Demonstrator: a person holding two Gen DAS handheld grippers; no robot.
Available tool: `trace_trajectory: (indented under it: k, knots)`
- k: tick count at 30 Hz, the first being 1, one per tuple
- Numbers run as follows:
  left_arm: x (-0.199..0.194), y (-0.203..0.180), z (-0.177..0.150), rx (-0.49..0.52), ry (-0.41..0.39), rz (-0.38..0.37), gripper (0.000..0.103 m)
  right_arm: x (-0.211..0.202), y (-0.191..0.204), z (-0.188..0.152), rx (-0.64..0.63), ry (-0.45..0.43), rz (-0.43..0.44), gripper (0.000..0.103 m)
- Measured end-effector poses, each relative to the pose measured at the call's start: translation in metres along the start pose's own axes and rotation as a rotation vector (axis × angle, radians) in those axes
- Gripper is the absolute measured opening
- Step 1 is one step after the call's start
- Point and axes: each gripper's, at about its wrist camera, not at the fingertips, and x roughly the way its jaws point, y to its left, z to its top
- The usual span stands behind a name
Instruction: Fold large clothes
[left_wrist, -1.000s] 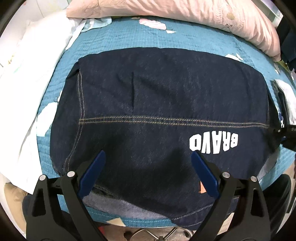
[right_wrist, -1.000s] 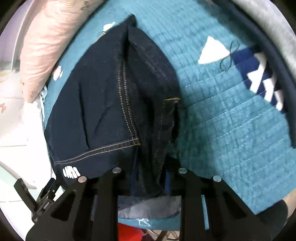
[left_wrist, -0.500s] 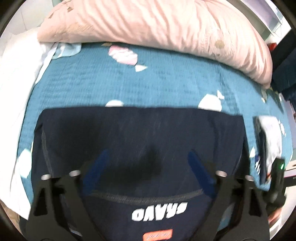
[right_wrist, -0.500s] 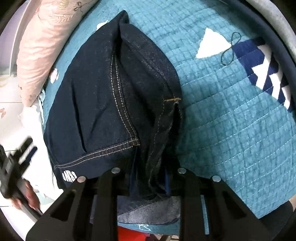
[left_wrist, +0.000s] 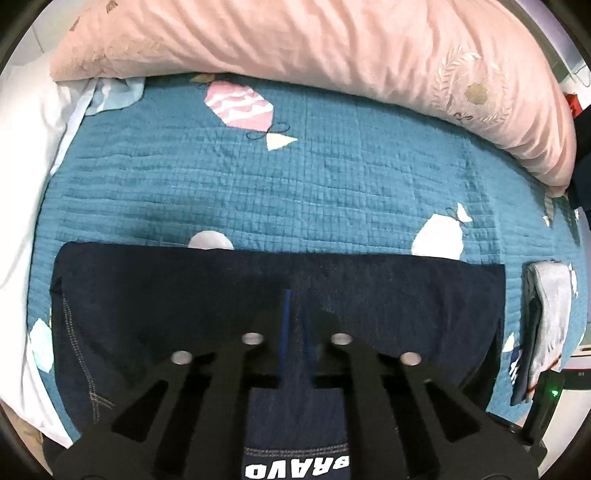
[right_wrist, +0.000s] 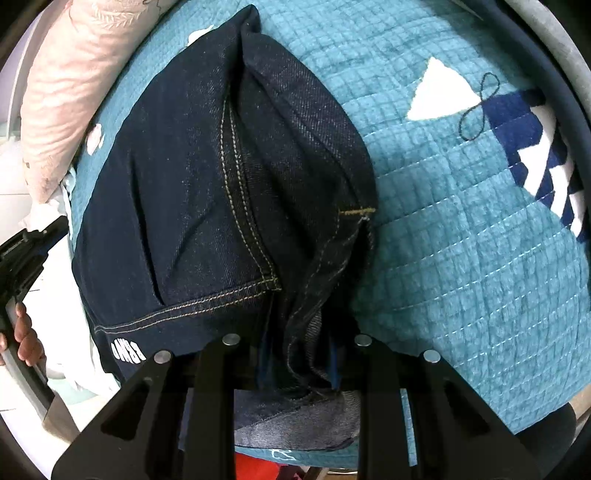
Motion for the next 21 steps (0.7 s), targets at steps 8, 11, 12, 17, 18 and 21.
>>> trace_trajectory:
  k: [8, 11, 12, 17, 18, 21]
  knots:
    - [0.055, 0.003, -0.004, 0.014, 0.086, -0.022, 0.0, 0.01, 0.015, 0.007, -0.004, 0.013, -0.011, 0.021]
    - [0.059, 0.009, -0.005, -0.015, 0.073, -0.046, 0.0, 0.01, 0.015, 0.008, -0.001, 0.012, -0.009, 0.022]
    - [0.058, 0.008, -0.005, -0.012, 0.075, -0.042, 0.0, 0.01, 0.016, 0.008, -0.003, 0.01, -0.016, 0.022]
    - [0.042, 0.0, -0.009, 0.017, 0.104, -0.002, 0.0, 0.011, 0.019, 0.007, -0.004, 0.004, -0.035, 0.022]
    - [0.038, -0.001, -0.012, 0.022, 0.119, -0.009, 0.0, 0.011, 0.02, 0.007, -0.006, -0.001, -0.039, 0.022]
    - [0.02, -0.002, -0.031, 0.031, 0.144, -0.018, 0.001, 0.012, 0.022, 0.005, -0.017, -0.003, -0.039, 0.022]
